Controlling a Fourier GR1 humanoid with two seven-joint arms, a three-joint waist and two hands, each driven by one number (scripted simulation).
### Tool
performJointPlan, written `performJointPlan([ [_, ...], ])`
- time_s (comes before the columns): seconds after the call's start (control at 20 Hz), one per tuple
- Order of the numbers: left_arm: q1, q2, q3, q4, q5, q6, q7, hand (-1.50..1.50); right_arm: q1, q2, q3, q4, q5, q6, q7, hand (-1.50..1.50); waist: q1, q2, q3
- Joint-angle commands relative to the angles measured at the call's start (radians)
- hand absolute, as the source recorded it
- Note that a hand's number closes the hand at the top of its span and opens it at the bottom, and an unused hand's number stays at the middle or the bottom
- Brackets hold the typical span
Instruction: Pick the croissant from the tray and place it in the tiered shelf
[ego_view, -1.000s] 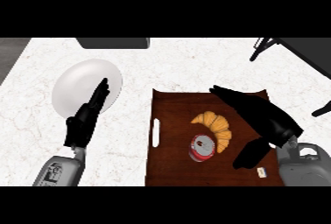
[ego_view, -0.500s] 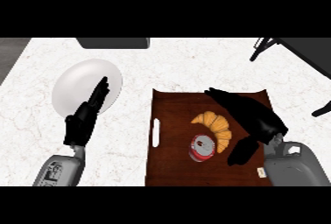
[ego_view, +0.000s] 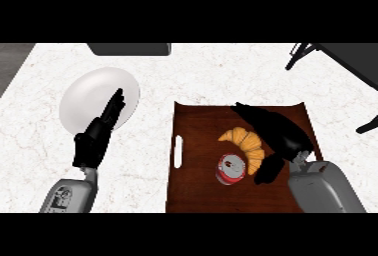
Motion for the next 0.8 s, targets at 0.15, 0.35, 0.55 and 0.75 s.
performJointPlan([
  [0.15,-0.025,0.014,0.050,0.005,0.004,-0.049,0.023,0.00,-0.019,0.041,-0.027,0.012,0.053,0.032,0.004,-1.50,-0.001,0.000,0.000],
  [0.35,0.002,-0.002,0.031,-0.060,-0.021,-0.023,0.055,0.00,-0.036,0.003,-0.055,0.183,0.090,-0.073,-0.151,-1.50,0.003,0.000,0.000],
  [0.55,0.012,-0.058,0.003,-0.038,-0.049,-0.001,0.045,0.00,-0.005,0.041,-0.043,0.162,0.121,-0.056,-0.128,-1.50,0.000,0.000,0.000],
  [0.75,-0.044,-0.002,0.085,0.071,-0.012,-0.071,-0.038,0.00,0.008,0.067,-0.023,0.182,0.158,-0.065,-0.134,-1.50,-0.001,0.000,0.000],
])
